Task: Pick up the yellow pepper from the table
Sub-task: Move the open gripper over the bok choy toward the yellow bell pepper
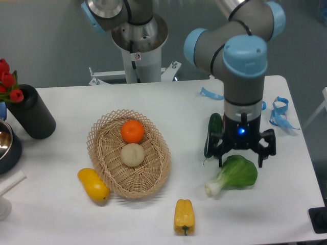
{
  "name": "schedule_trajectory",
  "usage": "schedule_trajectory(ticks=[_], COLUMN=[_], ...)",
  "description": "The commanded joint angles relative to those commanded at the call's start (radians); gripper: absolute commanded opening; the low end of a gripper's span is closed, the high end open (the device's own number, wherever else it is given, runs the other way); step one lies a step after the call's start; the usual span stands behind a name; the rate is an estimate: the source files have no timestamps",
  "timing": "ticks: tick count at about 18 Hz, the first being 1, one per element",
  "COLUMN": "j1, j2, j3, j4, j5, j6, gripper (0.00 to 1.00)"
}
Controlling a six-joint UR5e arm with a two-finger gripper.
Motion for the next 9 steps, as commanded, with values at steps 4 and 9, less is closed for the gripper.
schedule_trajectory(ticks=[4, 9], j1=[-0.023, -0.043], j2=[-0.046, -0.095], j3=[-0.005, -0.006], j4=[0.000, 0.026], j5=[-0.016, -0.014], j6=[-0.011, -0.008], gripper=[1.00, 1.00])
